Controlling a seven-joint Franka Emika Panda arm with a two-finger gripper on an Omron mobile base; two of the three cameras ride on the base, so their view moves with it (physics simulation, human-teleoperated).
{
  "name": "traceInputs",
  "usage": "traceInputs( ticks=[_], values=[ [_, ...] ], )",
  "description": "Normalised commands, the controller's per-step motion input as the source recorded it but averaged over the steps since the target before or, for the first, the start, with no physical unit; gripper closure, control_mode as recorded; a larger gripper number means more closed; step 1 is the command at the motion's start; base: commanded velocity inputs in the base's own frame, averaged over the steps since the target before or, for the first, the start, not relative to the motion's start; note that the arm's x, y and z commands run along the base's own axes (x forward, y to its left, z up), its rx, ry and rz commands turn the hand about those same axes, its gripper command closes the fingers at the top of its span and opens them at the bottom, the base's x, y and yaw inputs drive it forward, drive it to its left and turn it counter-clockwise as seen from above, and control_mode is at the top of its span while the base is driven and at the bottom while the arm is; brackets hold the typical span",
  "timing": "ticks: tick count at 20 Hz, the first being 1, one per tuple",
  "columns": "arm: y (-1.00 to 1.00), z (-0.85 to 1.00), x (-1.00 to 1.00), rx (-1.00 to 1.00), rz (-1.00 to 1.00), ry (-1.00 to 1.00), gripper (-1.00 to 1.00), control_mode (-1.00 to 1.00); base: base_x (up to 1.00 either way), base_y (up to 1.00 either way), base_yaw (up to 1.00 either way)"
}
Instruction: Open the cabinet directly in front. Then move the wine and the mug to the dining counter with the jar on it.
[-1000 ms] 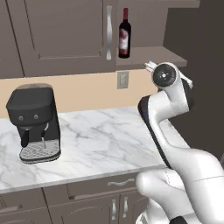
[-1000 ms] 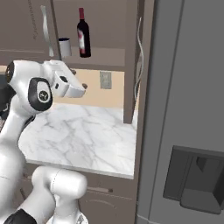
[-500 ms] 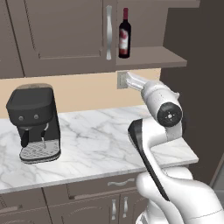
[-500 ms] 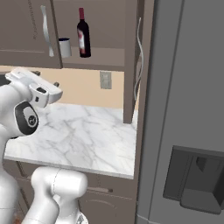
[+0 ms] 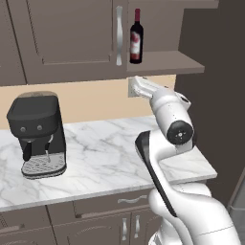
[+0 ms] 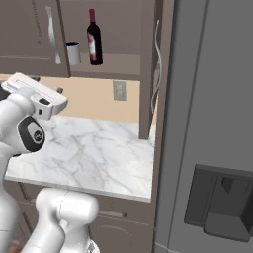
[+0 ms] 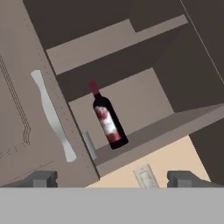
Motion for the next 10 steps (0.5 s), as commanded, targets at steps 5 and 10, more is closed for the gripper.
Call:
traceInputs(
  ticks=[5,10],
  values=[
    [0.29,0.35,0.0,-0.2,0.04,-0.01,-1.0,-1.0,0.0,0.0,0.0],
    [0.22,0.22,0.0,-0.22,0.03,0.0,-1.0,-1.0,0.0,0.0,0.0]
  ],
)
